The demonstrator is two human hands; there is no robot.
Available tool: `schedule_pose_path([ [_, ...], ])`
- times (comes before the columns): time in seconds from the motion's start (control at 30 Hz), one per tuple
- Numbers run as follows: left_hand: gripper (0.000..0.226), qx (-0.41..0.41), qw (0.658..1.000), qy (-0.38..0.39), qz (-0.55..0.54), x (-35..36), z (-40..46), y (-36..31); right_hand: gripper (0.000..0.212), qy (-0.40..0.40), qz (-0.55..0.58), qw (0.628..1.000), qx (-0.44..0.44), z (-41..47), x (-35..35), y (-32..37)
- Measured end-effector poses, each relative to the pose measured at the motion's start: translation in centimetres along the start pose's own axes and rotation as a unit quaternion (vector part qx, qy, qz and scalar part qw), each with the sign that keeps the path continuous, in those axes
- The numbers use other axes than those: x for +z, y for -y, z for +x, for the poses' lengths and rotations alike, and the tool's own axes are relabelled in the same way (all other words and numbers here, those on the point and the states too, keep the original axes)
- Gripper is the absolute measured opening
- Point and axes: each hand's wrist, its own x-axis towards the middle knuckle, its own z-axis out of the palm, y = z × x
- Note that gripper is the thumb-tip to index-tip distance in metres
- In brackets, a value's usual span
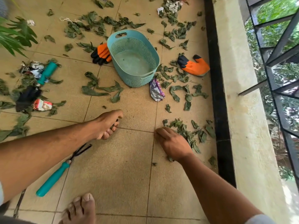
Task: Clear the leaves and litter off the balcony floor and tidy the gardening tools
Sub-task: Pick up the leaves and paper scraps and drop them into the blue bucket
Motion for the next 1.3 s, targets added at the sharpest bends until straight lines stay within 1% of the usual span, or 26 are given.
schedule_pose_path([
  [0.07, 0.027, -0.005, 1.0, 0.006, 0.016, 0.8, 0.8, 0.3, 0.021, -0.07, -0.072, 0.995, -0.015, -0.3, -0.2, -1.2],
  [0.13, 0.025, -0.007, 1.0, 0.014, 0.021, 1.7, 1.3, 0.5, 0.021, -0.117, -0.063, 0.991, 0.032, 1.0, -1.5, -2.0],
  [0.17, 0.025, -0.003, 1.0, 0.016, 0.024, 2.1, 1.4, 0.6, 0.023, -0.123, -0.043, 0.99, 0.062, 2.1, -2.2, -2.4],
  [0.2, 0.025, 0.002, 0.999, 0.015, 0.029, 2.5, 1.4, 0.6, 0.03, -0.115, -0.025, 0.989, 0.091, 3.3, -2.9, -2.8],
  [0.27, 0.025, 0.007, 0.999, 0.019, 0.03, 2.9, 1.4, 0.6, 0.051, -0.062, -0.01, 0.99, 0.129, 5.8, -3.7, -3.4],
  [0.3, 0.026, 0.007, 0.999, 0.027, 0.029, 3.0, 1.3, 0.5, 0.057, -0.026, 0.0, 0.989, 0.144, 6.8, -3.8, -3.5],
  [0.33, 0.027, 0.006, 0.999, 0.037, 0.026, 3.1, 1.3, 0.5, 0.057, 0.001, 0.001, 0.988, 0.151, 7.5, -3.6, -3.4],
  [0.37, 0.029, 0.006, 0.999, 0.047, 0.022, 3.1, 1.4, 0.4, 0.052, 0.007, -0.006, 0.988, 0.151, 7.8, -3.3, -3.2],
  [0.43, 0.033, 0.009, 0.999, 0.052, 0.012, 3.3, 1.5, 0.1, 0.036, -0.028, -0.029, 0.989, 0.143, 7.3, -2.7, -2.9],
  [0.5, 0.035, 0.016, 0.999, 0.047, 0.006, 3.6, 1.7, -0.1, 0.028, -0.056, -0.044, 0.989, 0.127, 5.2, -1.8, -2.5],
  [0.57, 0.035, 0.018, 0.998, 0.052, 0.004, 3.9, 1.9, -0.3, 0.026, -0.055, -0.057, 0.992, 0.102, 2.6, -0.6, -2.5],
  [0.63, 0.036, 0.018, 0.998, 0.066, 0.002, 4.3, 2.0, -0.5, 0.026, -0.048, -0.076, 0.991, 0.095, 0.4, -0.2, -2.1],
  [0.73, 0.037, 0.019, 0.997, 0.076, 0.012, 5.1, 2.0, -0.8, 0.03, -0.087, -0.107, 0.986, 0.09, -0.6, -0.9, -1.3],
  [0.77, 0.037, 0.022, 0.997, 0.079, 0.015, 5.3, 1.9, -1.0, 0.031, -0.113, -0.102, 0.982, 0.114, -0.4, -1.5, -1.0],
  [0.8, 0.037, 0.025, 0.996, 0.083, 0.017, 5.5, 1.9, -1.1, 0.031, -0.143, -0.09, 0.973, 0.157, -0.2, -1.8, -1.2],
  [0.87, 0.038, 0.03, 0.996, 0.085, 0.023, 5.7, 1.8, -1.3, 0.035, -0.184, -0.08, 0.937, 0.285, 0.3, -2.2, -2.3],
  [0.93, 0.038, 0.039, 0.995, 0.083, 0.03, 6.0, 1.8, -1.5, 0.044, -0.166, -0.077, 0.898, 0.401, 0.5, -2.4, -4.1],
  [0.97, 0.037, 0.045, 0.995, 0.081, 0.031, 6.1, 1.8, -1.6, 0.048, -0.143, -0.052, 0.884, 0.442, 0.5, -2.3, -4.9],
  [1.03, 0.037, 0.054, 0.995, 0.077, 0.032, 6.3, 1.9, -1.8, 0.053, -0.104, 0.029, 0.866, 0.488, 0.6, -1.9, -5.5],
  [1.07, 0.036, 0.059, 0.995, 0.075, 0.033, 6.4, 2.0, -1.9, 0.054, -0.1, 0.058, 0.861, 0.495, 0.6, -1.5, -5.3],
  [1.13, 0.035, 0.073, 0.994, 0.068, 0.038, 6.7, 2.2, -1.9, 0.054, -0.108, 0.079, 0.863, 0.487, 0.4, -0.7, -3.9],
  [1.2, 0.035, 0.087, 0.993, 0.064, 0.056, 7.1, 2.5, -1.8, 0.056, -0.109, 0.091, 0.878, 0.458, 0.6, -0.4, -1.5],
  [1.3, 0.025, 0.109, 0.989, 0.061, 0.082, 7.7, 2.6, -1.5, 0.051, -0.114, 0.152, 0.896, 0.401, 1.4, -0.6, 2.4],
])
